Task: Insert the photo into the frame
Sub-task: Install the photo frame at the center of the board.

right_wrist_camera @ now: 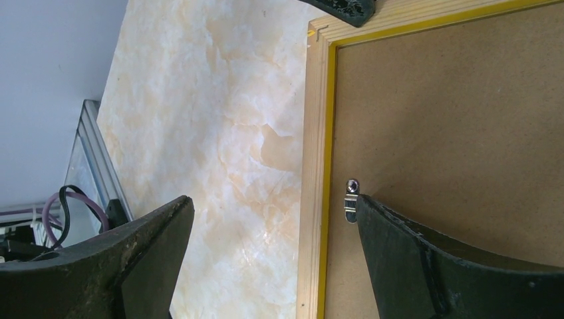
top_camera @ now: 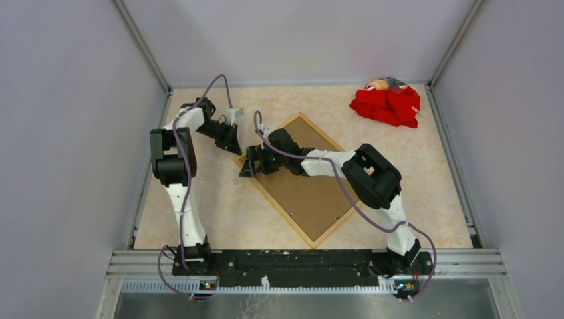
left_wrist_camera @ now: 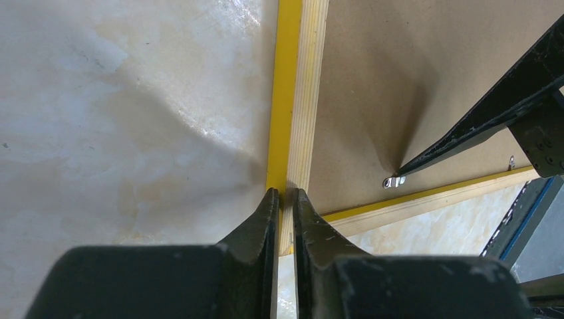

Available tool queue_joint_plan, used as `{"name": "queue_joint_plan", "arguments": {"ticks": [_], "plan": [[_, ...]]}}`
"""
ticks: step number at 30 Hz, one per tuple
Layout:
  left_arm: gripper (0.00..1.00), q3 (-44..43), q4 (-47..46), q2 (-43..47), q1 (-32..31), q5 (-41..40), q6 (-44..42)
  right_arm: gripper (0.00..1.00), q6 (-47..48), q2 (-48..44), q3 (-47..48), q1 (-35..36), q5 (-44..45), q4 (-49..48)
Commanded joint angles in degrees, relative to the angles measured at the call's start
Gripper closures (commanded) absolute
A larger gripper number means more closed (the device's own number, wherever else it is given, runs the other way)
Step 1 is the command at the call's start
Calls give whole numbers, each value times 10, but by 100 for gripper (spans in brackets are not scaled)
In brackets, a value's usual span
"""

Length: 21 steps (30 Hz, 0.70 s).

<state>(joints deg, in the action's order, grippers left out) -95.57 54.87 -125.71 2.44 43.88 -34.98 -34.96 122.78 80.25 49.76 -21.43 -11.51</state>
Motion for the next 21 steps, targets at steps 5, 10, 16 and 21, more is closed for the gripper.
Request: {"name": "queue_joint_plan", "arguments": {"ticks": [5,10,16,21], "plan": [[87,26,3,-4,-10,-42,-11,10,-6,0,-15,12,-12,-32],[87,28,2,-3,-10,-42,-10,10,-11,0,-23,13,-11,-42],[87,33,1,0,-10,-44,-11,10,-19,10,-14,13,-14,-42],[87,32,0,1,-10,-42,-11,10,-31,6,-20,13,-16,-50]]}}
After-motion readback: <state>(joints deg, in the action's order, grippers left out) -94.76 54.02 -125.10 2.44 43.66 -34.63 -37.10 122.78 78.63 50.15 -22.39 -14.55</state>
